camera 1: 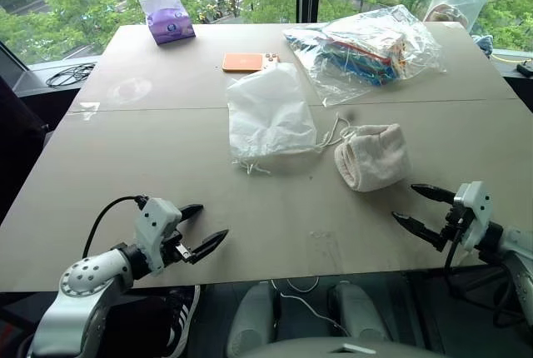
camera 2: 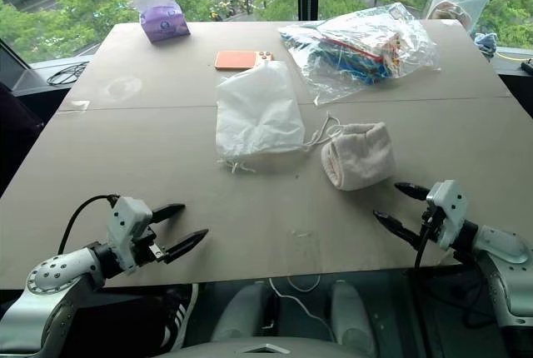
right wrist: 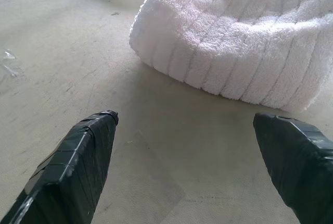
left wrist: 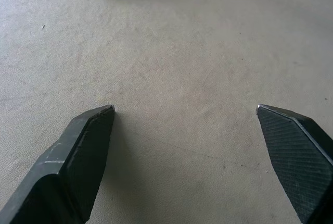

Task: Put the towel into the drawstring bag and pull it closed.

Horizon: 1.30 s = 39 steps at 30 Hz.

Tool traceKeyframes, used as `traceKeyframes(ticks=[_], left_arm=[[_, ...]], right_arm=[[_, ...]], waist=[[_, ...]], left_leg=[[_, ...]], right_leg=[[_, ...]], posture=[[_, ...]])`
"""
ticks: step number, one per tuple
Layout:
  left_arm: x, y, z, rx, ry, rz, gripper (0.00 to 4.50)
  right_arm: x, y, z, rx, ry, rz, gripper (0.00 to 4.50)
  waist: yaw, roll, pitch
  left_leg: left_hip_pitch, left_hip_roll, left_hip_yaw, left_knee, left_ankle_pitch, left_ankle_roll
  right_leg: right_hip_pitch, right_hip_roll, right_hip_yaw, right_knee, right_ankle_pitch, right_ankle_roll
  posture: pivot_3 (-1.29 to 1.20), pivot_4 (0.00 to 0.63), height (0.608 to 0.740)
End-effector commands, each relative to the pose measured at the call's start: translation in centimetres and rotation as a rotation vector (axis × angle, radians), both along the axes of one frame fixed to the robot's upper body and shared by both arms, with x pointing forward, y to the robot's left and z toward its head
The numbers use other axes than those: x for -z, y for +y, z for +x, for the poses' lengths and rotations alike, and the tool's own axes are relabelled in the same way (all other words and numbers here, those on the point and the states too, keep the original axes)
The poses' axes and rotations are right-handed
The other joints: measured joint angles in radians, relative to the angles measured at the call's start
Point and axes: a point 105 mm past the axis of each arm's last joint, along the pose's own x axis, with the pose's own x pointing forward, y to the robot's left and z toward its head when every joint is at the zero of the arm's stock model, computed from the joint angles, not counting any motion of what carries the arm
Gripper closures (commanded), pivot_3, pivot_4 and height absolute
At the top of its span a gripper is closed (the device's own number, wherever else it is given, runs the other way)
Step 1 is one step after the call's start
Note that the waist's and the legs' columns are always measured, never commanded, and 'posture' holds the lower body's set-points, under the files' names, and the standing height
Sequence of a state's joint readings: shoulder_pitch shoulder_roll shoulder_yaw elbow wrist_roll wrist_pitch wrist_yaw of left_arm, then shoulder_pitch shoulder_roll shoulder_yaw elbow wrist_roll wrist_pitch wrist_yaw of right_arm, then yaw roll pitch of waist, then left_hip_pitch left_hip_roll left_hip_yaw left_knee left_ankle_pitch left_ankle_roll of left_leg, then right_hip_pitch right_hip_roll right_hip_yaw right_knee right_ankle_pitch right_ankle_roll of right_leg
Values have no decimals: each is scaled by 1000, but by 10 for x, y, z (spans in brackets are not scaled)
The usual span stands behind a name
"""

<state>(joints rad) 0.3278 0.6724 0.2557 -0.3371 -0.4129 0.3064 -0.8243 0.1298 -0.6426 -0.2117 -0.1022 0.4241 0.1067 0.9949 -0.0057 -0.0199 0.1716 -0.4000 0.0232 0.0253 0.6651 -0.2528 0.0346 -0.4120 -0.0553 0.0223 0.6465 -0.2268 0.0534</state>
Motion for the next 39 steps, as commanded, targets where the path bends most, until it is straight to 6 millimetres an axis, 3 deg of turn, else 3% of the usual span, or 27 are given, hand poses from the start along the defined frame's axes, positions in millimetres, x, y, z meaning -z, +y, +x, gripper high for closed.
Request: traceKeyframes(ticks=[1,16,23,28,32,39], left_arm=[[-2,-3,5,19,-15,1,0],[-13,-7,19,67,-58,-30,0],[-22,-13,35,120,-91,-34,0],[-38,-22,54,170,-137,-38,0],[-56,-43,80,256,-207,16,0],[-79,-73,120,362,-308,98,0]], right_arm=[[-13,-1,-4,-10,-59,-7,43],[-13,2,-4,4,-77,0,43],[-30,14,-4,-9,-128,11,43],[-49,33,-10,-60,-154,25,43],[-64,54,-17,-110,-165,17,43],[-72,66,-15,-52,-165,-1,43]], waist=[[1,0,0],[7,0,0],[10,0,0],[12,0,0],[21,0,0],[16,-2,0]], left_leg=[[0,0,0,0,0,0],[-1,0,0,0,0,0],[-1,0,0,0,0,0],[-1,0,-1,1,0,0],[-2,-1,-1,1,0,0],[-4,-4,-3,3,0,0]], right_leg=[[0,0,0,0,0,0],[0,0,0,0,0,0],[0,1,0,0,0,0],[0,1,-1,0,0,0],[0,2,-1,0,0,0],[0,3,-2,-1,2,2]], posture=[[0,150,740],[0,150,740],[0,150,740],[0,150,740],[0,150,740],[0,150,740]])
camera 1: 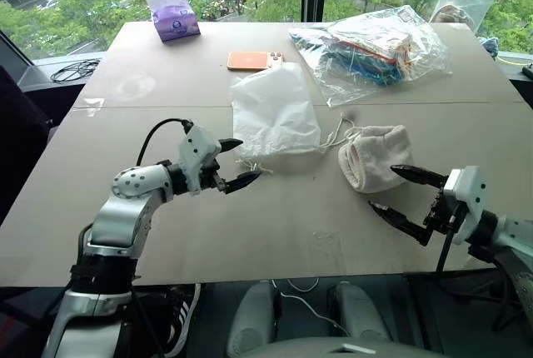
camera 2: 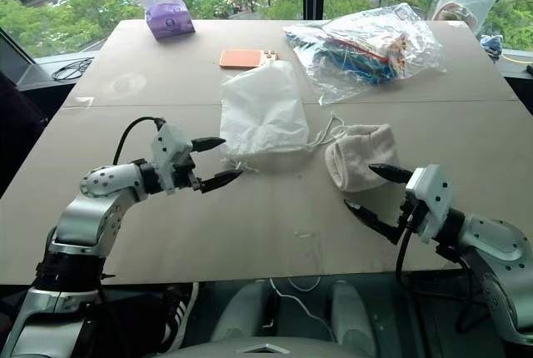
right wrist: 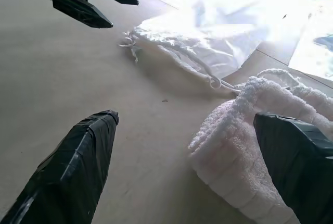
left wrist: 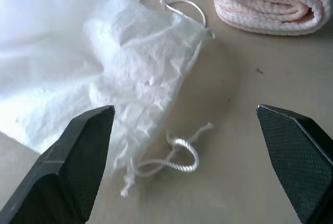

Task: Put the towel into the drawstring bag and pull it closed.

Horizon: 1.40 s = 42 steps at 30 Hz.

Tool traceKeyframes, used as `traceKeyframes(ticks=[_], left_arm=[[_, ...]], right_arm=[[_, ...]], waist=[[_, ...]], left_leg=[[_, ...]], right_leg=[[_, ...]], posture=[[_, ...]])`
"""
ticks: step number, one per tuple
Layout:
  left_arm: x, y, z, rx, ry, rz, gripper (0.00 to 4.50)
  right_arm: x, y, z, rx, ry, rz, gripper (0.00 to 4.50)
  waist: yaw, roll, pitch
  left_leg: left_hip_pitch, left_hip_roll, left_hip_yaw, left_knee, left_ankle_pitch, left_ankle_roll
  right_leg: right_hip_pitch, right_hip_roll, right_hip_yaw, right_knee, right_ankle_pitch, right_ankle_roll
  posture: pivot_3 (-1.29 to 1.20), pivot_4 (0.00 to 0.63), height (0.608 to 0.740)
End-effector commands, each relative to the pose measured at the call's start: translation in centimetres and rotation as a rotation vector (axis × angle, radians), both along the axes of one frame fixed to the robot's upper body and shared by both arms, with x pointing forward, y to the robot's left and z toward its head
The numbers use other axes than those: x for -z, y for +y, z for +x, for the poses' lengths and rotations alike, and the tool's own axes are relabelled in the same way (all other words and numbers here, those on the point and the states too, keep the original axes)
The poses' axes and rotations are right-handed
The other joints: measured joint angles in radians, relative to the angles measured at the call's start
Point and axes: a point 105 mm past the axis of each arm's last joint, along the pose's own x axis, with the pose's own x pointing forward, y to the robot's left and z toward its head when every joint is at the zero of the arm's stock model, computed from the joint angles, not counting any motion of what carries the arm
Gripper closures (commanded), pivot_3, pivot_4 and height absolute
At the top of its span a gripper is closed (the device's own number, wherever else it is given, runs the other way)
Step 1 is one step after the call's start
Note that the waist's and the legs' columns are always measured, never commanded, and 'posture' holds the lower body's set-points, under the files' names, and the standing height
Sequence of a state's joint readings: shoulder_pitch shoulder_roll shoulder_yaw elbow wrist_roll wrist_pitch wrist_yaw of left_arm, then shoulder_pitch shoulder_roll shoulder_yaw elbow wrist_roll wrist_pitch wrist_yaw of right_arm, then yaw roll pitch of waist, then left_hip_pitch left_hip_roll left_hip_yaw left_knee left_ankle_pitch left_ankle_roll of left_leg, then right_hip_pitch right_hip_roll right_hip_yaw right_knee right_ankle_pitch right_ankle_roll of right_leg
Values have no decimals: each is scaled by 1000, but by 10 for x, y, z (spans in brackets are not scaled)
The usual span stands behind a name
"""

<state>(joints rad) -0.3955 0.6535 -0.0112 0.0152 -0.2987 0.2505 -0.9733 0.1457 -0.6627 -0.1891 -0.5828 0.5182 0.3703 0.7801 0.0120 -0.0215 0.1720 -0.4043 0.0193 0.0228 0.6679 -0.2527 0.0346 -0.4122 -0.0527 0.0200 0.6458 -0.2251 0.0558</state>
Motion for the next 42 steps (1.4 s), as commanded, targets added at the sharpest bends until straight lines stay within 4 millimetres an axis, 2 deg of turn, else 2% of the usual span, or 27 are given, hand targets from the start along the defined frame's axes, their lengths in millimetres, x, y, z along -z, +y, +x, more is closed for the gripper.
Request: traceKeyframes(ticks=[1,8,16,28,29,32,33,36,37,39,42], left_arm=[[-7,-13,17,47,-62,59,0],[-3,-28,38,113,-96,176,0],[-5,-36,48,167,-170,261,0],[16,-26,59,126,-233,338,0],[17,-25,60,122,-234,341,519],[17,-24,64,113,-237,329,1668],[17,-24,65,110,-236,315,2346],[15,-26,66,107,-215,247,3417],[15,-27,66,111,-204,231,4166],[15,-28,64,114,-179,185,4441],[15,-28,63,110,-136,132,4441]], right_arm=[[-11,8,-1,29,-33,-13,43],[-18,16,-4,50,-20,-17,43],[-23,15,-2,83,-33,-20,43],[-28,5,-2,119,-52,-45,43],[-29,4,-2,120,-55,-45,0],[-31,4,-1,123,-62,-46,0],[-32,3,-1,124,-64,-47,0],[-32,3,-1,125,-63,-48,0],[-32,3,-2,125,-62,-48,0],[-31,3,-2,125,-59,-49,0],[-29,2,-2,126,-54,-47,0]], waist=[[0,0,0],[-2,0,0],[1,0,0],[1,0,0],[0,0,0],[1,0,0],[1,0,0],[1,-1,0],[1,-1,0],[1,-1,0],[0,-1,0]], left_leg=[[0,0,0,0,0,0],[-5,0,-1,1,0,0],[-10,-1,-3,3,0,0],[-10,-1,-3,3,0,0],[-10,-1,-3,4,0,0],[-10,-1,-3,4,0,0],[-10,-1,-3,4,0,0],[-10,-1,-3,4,0,0],[-10,-1,-3,4,0,0],[-10,-1,-3,4,0,0],[-10,-1,-3,4,0,0]], right_leg=[[0,0,0,0,0,0],[-2,1,-4,-1,1,2],[-3,1,-7,-3,1,2],[-3,1,-8,-2,1,2],[-3,1,-8,-2,1,2],[-3,1,-8,-2,1,2],[-3,1,-8,-2,1,2],[-3,1,-8,-2,2,2],[-3,1,-8,-2,2,2],[-3,1,-8,-2,2,2],[-3,1,-8,-1,2,2]], posture=[[0,150,740],[0,150,740],[0,150,740],[0,150,740],[0,150,740],[0,150,740],[0,150,740],[0,150,740],[0,150,740],[0,150,740],[0,150,740]])
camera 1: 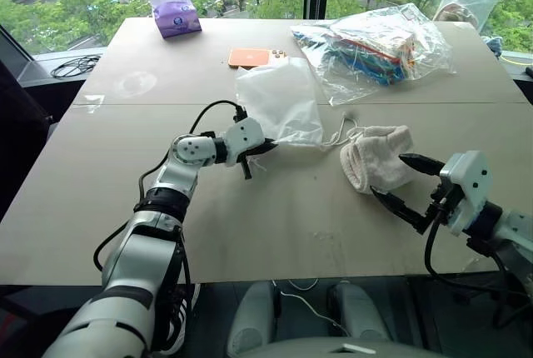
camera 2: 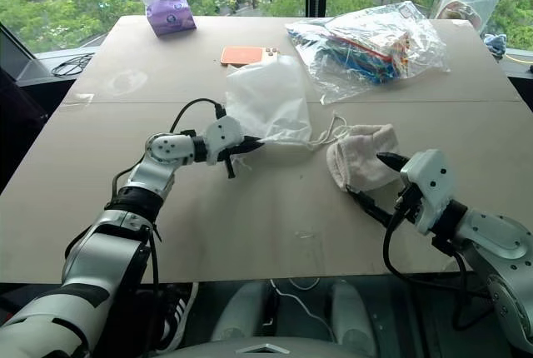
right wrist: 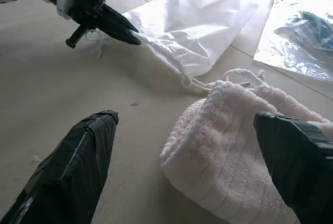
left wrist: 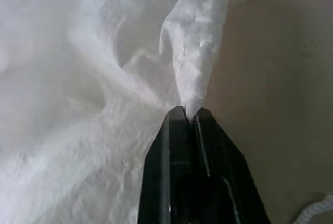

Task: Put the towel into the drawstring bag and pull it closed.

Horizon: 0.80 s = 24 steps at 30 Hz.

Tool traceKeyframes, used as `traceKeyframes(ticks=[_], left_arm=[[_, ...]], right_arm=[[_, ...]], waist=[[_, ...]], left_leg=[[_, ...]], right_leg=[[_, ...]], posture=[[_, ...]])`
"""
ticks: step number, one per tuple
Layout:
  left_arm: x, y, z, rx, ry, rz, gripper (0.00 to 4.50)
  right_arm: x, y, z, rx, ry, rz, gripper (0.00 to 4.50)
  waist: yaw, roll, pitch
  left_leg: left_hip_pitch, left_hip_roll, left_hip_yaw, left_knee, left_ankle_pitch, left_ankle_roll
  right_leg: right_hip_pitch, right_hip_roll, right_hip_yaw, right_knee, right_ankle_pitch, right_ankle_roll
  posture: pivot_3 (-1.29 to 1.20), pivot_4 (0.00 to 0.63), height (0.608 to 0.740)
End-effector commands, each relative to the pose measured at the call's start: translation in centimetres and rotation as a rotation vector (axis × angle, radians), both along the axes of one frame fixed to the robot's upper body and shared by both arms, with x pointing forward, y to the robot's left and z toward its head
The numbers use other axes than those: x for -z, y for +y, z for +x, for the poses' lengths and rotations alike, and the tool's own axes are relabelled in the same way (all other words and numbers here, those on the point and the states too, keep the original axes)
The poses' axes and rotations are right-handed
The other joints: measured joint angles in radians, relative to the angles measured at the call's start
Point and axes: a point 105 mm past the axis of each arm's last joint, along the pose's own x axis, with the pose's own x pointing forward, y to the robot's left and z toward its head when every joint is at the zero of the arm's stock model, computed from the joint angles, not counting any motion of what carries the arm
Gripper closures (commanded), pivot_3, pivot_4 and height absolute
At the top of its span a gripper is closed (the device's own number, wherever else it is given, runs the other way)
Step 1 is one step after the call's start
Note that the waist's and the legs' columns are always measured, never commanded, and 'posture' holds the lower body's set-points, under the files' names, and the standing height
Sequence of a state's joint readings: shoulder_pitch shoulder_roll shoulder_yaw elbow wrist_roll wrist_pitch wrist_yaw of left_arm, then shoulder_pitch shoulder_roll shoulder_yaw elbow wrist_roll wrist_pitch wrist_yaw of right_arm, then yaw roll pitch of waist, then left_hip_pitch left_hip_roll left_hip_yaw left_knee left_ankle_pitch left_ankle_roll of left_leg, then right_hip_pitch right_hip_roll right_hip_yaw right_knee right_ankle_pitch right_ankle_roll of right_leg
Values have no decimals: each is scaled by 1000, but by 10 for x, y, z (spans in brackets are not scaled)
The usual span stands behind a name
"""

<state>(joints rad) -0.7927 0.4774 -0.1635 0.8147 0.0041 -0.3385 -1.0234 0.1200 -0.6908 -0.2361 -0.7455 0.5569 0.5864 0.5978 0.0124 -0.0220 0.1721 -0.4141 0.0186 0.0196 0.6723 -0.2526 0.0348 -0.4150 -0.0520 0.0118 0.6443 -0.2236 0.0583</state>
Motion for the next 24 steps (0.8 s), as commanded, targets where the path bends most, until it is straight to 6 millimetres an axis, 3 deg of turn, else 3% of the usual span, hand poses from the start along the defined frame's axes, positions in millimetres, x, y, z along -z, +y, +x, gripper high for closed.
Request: traceKeyframes(ticks=[1,11,16,24], left_arm=[[-14,1,1,-9,15,-91,4441],[-9,2,-16,23,268,-195,4441],[-13,1,-12,-9,197,-165,2801],[-9,-4,-18,44,165,-113,2801]], right_arm=[[-10,2,-4,-7,-49,-7,0],[-6,0,-2,-6,-43,-13,0],[-6,0,-2,-1,-47,-13,0],[-6,1,-3,7,-52,-15,0]], waist=[[0,0,0],[-1,0,0],[1,0,0],[0,0,0]], left_leg=[[0,0,0,0,0,0],[0,0,0,1,0,0],[0,0,-1,2,0,0],[0,0,0,3,0,0]], right_leg=[[0,0,0,0,0,0],[0,0,0,1,0,0],[0,0,0,2,0,0],[0,0,0,3,0,0]], posture=[[0,150,740],[0,150,740],[0,150,740],[0,150,740]])
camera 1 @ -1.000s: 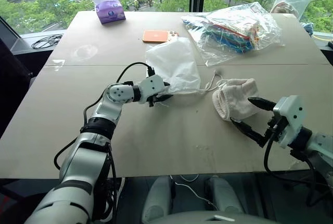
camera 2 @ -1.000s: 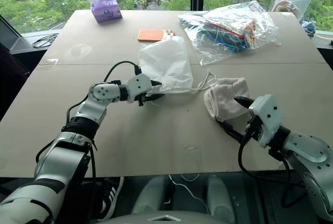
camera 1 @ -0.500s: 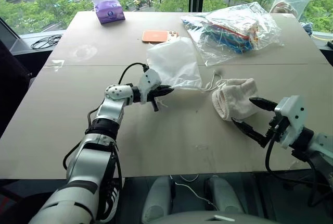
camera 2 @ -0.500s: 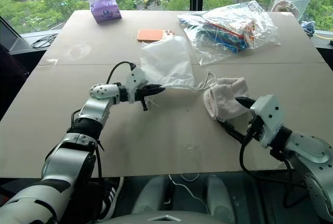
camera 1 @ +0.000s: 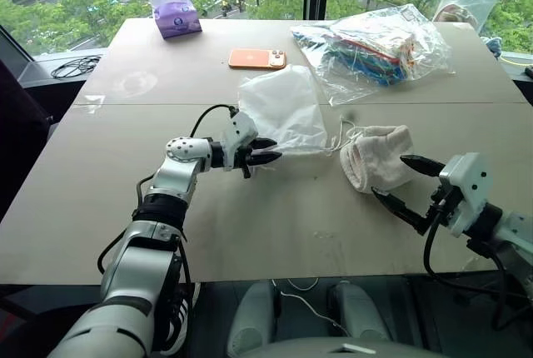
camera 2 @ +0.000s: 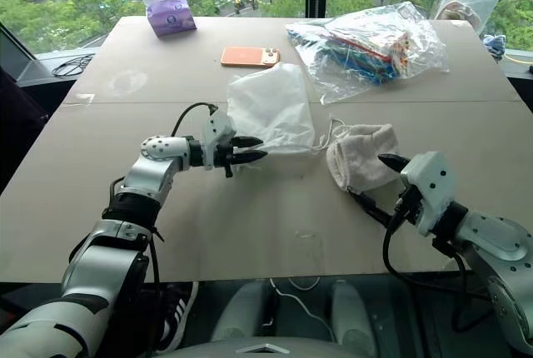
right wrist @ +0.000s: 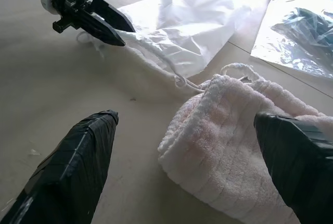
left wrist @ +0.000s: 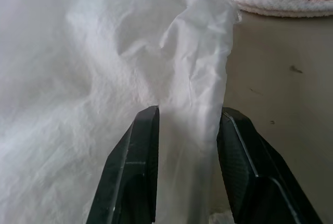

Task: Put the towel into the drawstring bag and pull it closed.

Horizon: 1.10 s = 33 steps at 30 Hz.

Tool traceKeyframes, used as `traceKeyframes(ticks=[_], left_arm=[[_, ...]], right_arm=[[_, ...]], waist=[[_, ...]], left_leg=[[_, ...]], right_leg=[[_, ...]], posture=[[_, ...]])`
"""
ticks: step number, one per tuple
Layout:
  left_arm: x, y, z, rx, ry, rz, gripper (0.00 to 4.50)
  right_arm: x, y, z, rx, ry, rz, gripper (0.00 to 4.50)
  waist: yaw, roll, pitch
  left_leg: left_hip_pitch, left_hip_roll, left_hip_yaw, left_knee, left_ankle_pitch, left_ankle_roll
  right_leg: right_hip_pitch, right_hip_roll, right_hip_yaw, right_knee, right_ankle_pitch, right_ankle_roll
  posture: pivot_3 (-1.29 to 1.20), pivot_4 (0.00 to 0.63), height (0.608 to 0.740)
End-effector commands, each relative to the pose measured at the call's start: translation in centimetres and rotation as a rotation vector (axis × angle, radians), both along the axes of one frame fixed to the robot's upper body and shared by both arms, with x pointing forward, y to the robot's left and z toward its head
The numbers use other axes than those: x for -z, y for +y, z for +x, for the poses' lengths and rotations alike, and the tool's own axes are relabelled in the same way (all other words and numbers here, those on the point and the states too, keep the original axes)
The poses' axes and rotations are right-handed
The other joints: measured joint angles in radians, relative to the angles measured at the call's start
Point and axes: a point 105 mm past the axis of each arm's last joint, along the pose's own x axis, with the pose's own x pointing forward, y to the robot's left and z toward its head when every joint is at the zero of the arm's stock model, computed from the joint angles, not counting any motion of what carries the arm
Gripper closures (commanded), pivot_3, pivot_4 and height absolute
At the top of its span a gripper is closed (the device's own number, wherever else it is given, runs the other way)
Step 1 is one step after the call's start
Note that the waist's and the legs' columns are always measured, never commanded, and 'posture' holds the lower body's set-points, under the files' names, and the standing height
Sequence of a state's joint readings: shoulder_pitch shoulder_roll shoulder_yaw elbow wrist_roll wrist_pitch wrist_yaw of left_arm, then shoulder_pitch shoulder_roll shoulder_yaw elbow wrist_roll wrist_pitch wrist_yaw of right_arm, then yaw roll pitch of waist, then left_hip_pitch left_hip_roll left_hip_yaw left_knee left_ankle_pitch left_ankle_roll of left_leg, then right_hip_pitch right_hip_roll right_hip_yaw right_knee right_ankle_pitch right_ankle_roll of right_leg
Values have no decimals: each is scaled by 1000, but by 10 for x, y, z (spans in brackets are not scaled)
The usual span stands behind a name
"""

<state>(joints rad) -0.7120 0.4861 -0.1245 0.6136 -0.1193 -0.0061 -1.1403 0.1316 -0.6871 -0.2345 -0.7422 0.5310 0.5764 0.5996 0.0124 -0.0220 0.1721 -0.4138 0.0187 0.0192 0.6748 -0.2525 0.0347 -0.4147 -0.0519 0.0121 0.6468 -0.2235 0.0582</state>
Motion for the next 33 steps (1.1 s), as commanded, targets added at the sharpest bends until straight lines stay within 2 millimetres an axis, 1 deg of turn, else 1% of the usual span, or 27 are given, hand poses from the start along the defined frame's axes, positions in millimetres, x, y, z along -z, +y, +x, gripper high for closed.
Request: traceKeyframes(ticks=[1,3,4,6,8,12,15,19,21,23,25,27,29,31,32,33], left_arm=[[-14,-5,-2,33,-75,-3,2801],[-16,-5,-1,33,-82,-16,2801],[-20,-6,0,25,-94,-35,3027],[-27,-8,2,15,-106,-78,3587],[-30,-8,2,10,-107,-95,4468],[-27,-5,1,4,-116,-67,4468],[-31,-5,2,-12,-133,-81,4468],[-51,-4,10,-70,-193,-146,4468],[-62,-3,12,-91,-210,-179,4468],[-69,-1,12,-105,-222,-196,4468],[-74,0,12,-122,-226,-203,4468],[-81,2,13,-149,-234,-208,4468],[-89,4,14,-180,-244,-222,4468],[-97,4,14,-200,-252,-225,4468],[-99,4,13,-204,-254,-224,4468],[-101,4,13,-211,-258,-223,4468]], right_arm=[[-9,3,-3,-6,-51,0,0],[-9,3,-3,-5,-52,1,0],[-9,4,-3,-6,-52,1,0],[-9,4,-3,-6,-53,2,0],[-9,3,-2,-4,-51,1,0],[-4,1,-1,3,-37,-13,0],[-6,1,1,13,-39,0,0],[-6,-9,15,128,-36,14,0],[0,-14,20,170,8,-2,0],[3,-17,26,221,52,32,0],[6,-19,33,264,74,69,0],[16,-21,40,294,108,39,0],[23,-25,54,359,152,88,0],[31,-24,68,388,203,139,0],[34,-23,72,394,220,150,0],[37,-27,79,431,232,152,0]], waist=[[0,0,0],[0,0,0],[0,0,0],[0,0,0],[0,0,0],[0,0,0],[0,0,0],[-1,0,0],[-1,0,0],[-1,0,0],[-1,0,0],[-1,0,0],[-3,0,0],[-7,0,0],[-7,0,0],[-8,0,0]], left_leg=[[0,0,0,0,0,0],[0,0,0,0,0,0],[0,0,0,0,0,0],[0,0,0,0,0,0],[0,0,0,1,0,0],[0,0,0,1,0,0],[0,0,0,1,0,0],[0,0,0,2,0,0],[0,0,0,3,0,0],[0,0,0,3,0,0],[0,0,0,3,0,0],[0,0,-1,4,0,0],[1,0,0,4,0,0],[1,0,0,5,0,0],[1,0,0,5,0,0],[1,0,0,6,0,0]], right_leg=[[0,0,0,0,0,0],[0,0,0,0,0,0],[0,0,0,0,0,0],[0,0,0,0,0,0],[0,0,0,0,0,0],[0,0,0,1,0,0],[0,0,0,1,0,0],[0,0,0,2,0,0],[0,0,0,3,0,0],[0,0,0,3,0,0],[0,0,0,4,0,0],[0,0,0,6,0,0],[0,0,0,6,0,0],[0,0,1,7,0,0],[0,0,1,7,0,0],[0,0,1,7,0,0]], posture=[[0,150,740],[0,150,740],[0,150,740],[0,150,740],[0,150,740],[0,150,740],[0,150,740],[0,150,740],[0,150,740],[0,150,740],[0,150,740],[0,150,740],[0,150,740],[0,150,740],[0,150,740],[0,150,740]])
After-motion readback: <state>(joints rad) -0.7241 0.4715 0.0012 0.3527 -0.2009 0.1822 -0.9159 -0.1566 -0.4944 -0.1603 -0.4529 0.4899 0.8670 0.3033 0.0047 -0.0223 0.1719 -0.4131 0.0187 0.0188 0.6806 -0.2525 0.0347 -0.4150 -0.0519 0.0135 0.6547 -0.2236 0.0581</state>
